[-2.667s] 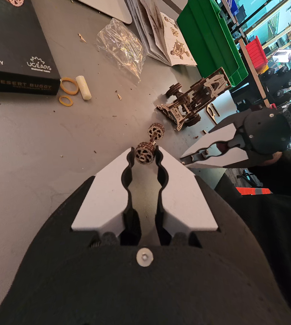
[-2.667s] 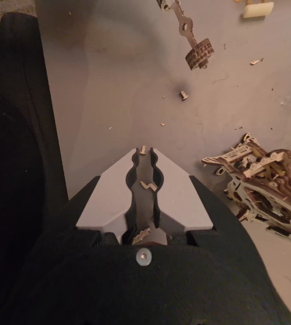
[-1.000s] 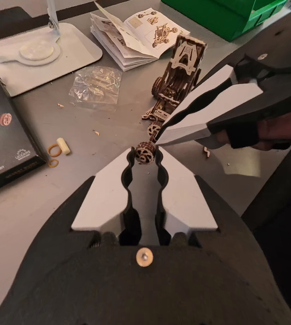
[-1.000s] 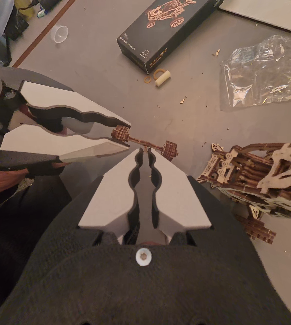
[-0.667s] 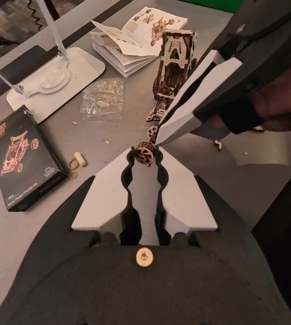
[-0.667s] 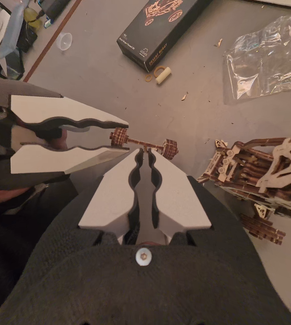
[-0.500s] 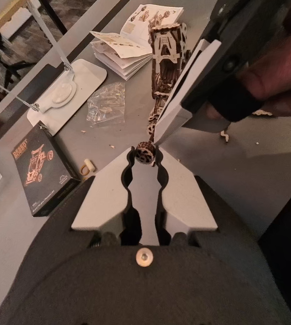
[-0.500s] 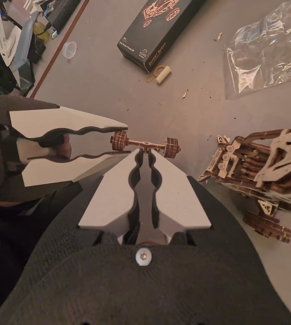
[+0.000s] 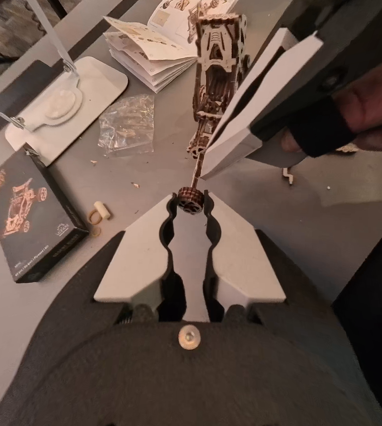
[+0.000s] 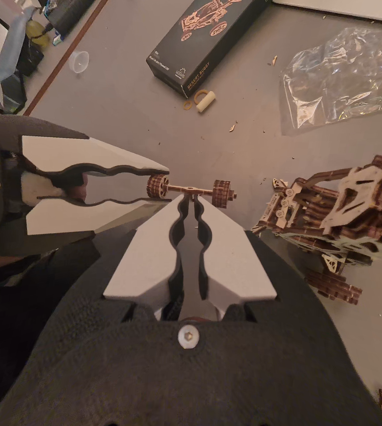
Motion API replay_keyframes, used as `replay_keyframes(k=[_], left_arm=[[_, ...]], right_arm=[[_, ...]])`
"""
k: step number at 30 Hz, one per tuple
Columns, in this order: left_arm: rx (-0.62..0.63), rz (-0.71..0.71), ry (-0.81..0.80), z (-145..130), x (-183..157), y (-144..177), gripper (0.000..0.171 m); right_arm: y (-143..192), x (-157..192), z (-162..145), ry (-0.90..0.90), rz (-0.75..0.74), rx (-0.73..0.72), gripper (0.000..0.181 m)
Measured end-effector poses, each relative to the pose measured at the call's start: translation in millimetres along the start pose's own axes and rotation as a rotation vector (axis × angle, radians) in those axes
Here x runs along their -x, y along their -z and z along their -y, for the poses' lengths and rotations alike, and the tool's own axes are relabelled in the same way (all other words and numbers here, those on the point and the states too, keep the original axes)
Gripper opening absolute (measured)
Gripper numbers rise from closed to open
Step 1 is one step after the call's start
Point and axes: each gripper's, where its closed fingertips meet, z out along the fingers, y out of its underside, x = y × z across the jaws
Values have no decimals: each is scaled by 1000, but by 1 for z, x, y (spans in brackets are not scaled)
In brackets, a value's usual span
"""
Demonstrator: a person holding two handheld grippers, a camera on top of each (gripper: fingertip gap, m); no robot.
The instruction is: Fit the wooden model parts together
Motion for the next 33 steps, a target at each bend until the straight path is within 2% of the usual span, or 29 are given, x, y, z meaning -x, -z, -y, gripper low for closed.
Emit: replay_keyframes(k=[6, 10, 12, 14, 18, 20, 24, 29, 33], left_arm=[[7, -47, 81, -4, -1, -3, 20], [8, -166, 293, -11, -5, -7, 20], [23, -211, 351, -16, -8, -10, 20], [29, -258, 409, -18, -11, -11, 20], [55, -309, 449, -23, -11, -11, 20], [91, -322, 448, -32, -9, -11, 20], [153, -334, 420, -47, -9, -6, 21], [165, -376, 477, -55, -14, -3, 21], [168, -424, 471, -56, -19, 3, 26]], right_arm=[[-1, -1, 0, -41, 19, -17, 2], [-1, -1, -2, -29, 37, -16, 4], [0, -3, -3, -8, 22, -6, 13], [3, -4, -5, 41, 18, 6, 14], [11, -6, -20, 246, 45, 114, 15], [15, 10, -35, 354, 155, 176, 14], [9, 14, -59, 555, 155, 283, 14], [-5, 15, -66, 547, 184, 292, 13], [-14, 14, -66, 525, 138, 292, 11]])
